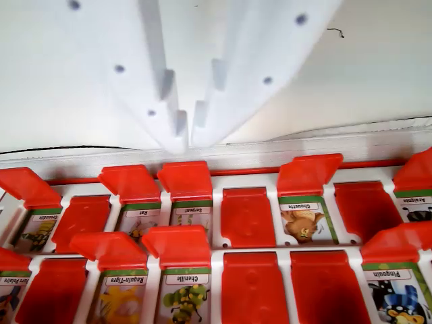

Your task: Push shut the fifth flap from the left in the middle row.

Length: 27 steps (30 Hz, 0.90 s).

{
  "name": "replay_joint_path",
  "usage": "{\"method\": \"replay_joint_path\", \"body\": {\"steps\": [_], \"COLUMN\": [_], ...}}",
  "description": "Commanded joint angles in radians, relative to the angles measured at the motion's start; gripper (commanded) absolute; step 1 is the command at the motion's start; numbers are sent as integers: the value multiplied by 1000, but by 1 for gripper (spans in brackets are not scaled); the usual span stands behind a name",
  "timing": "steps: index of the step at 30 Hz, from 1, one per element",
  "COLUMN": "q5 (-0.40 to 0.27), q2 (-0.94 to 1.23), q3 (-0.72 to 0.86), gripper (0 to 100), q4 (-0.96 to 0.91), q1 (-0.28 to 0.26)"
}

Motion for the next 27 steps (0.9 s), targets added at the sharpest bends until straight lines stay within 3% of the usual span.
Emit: {"method": "replay_joint_path", "body": {"steps": [1,27], "q5": [-5,-6], "q2": [-51,-423], "q3": [-80,-434], "gripper": [0,0], "q4": [-54,-95], "q1": [5,34]}}
